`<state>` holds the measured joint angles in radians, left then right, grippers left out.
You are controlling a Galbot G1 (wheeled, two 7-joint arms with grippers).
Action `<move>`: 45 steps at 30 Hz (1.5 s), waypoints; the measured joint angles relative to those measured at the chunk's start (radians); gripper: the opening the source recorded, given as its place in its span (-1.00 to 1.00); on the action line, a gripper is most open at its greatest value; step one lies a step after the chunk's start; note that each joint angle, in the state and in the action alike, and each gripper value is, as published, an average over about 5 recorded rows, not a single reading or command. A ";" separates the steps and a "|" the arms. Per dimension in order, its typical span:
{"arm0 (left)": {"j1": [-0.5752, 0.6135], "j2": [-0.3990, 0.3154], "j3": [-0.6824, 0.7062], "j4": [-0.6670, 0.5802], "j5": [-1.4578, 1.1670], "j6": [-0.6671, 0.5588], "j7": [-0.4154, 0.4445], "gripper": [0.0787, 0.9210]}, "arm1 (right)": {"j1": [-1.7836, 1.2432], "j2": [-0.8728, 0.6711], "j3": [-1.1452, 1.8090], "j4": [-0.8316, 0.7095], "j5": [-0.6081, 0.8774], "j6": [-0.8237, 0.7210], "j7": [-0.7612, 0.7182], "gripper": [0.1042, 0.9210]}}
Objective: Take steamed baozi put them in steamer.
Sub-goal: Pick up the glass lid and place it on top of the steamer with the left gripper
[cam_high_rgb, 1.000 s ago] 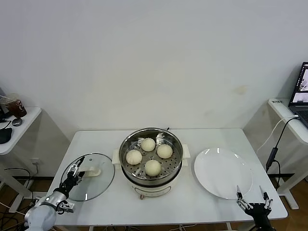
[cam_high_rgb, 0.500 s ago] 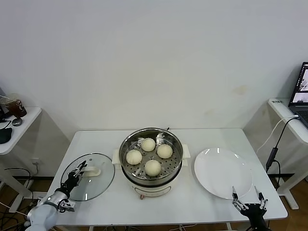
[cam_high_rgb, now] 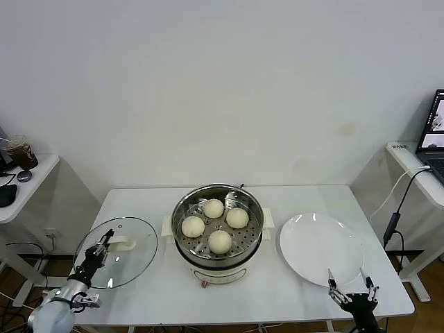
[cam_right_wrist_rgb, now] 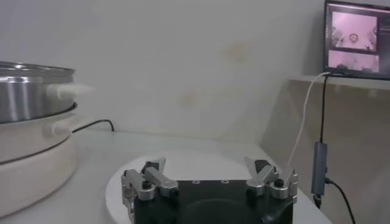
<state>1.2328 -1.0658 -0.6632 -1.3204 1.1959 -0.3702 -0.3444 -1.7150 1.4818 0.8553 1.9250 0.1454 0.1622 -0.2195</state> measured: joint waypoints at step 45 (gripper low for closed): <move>-0.312 0.066 0.722 -0.667 -0.185 0.772 0.483 -0.78 | 0.026 0.047 -0.150 -0.078 -0.192 0.065 0.057 0.76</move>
<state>0.9205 -0.9999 0.0586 -1.9872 1.0107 0.4021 0.1381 -1.6888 1.5283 0.7055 1.8474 -0.0464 0.2270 -0.1626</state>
